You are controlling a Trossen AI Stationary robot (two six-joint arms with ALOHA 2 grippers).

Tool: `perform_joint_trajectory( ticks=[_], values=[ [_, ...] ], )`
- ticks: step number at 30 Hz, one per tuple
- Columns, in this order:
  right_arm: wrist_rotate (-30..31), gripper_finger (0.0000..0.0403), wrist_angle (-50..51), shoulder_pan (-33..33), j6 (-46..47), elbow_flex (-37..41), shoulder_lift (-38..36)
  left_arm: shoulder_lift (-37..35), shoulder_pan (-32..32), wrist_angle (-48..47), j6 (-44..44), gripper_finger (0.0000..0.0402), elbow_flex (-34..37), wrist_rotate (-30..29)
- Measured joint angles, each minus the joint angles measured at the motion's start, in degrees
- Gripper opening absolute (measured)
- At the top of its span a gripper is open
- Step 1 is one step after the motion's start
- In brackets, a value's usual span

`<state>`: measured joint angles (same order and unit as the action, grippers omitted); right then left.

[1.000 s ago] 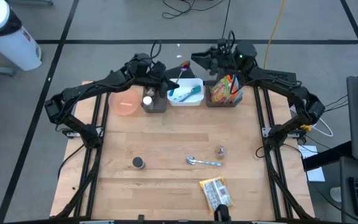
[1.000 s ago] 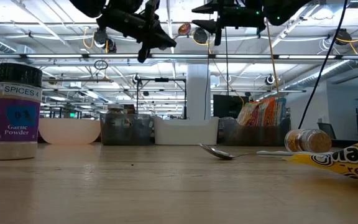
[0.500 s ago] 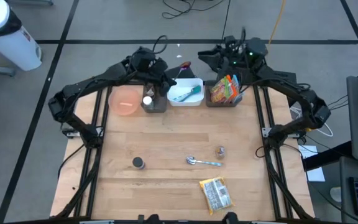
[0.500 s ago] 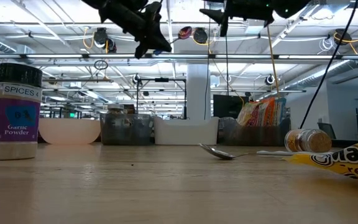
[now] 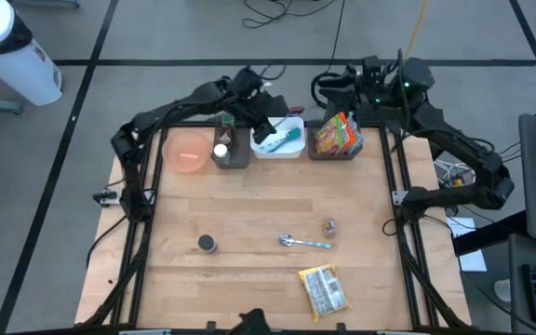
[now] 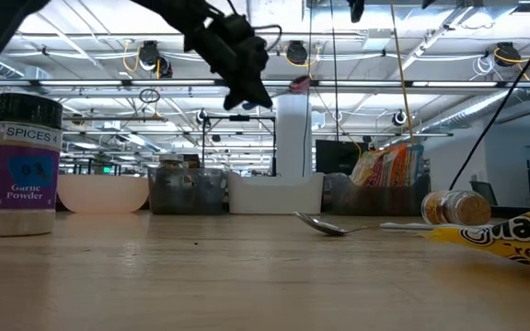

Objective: Pick & Place Food Item
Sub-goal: Put the purple spoon into the white bin

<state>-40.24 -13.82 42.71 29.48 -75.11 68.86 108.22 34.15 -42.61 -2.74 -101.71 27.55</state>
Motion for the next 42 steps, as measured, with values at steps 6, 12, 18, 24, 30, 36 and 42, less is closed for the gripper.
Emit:
perform_joint_trajectory(
  ticks=[6, 12, 18, 24, 30, 36, 42],
  values=[
    [5.47, 0.0155, 7.51, -1.42, -5.49, 1.58, -4.41, 4.89, 0.18, -0.67, 0.31, 0.0004, -0.16, 1.42],
    [13.83, 0.0155, 5.3, -3.08, -4.93, 11.64, -10.19, 8.46, 0.84, -1.6, 1.98, 0.0004, -0.16, 0.68],
    [15.22, 0.0155, -11.99, -3.18, 6.63, 26.68, -14.64, 9.6, 0.98, -0.94, 2.44, 0.0004, -0.16, -4.11],
    [19.6, 0.0155, -28.52, -3.18, 16.47, 39.11, -17.09, 9.6, 0.29, -0.61, -1.22, 0.0004, -0.16, -11.5],
    [20.95, 0.0155, -30.85, -3.18, 18.23, 43.04, -18.3, 10.23, -0.16, 0.94, -1.86, 0.0004, -0.18, -11.61],
    [21.1, 0.0155, -30.98, -3.18, 17.67, 43.04, -18.32, 11.8, -0.83, 2.64, -1.72, 0.0004, -0.21, -12.33],
    [20.99, 0.0155, -30.52, -3.18, 17.8, 43.04, -18.3, 13.48, -0.9, 2.85, -0.72, 0.0004, -0.18, -9.84]
  ],
)
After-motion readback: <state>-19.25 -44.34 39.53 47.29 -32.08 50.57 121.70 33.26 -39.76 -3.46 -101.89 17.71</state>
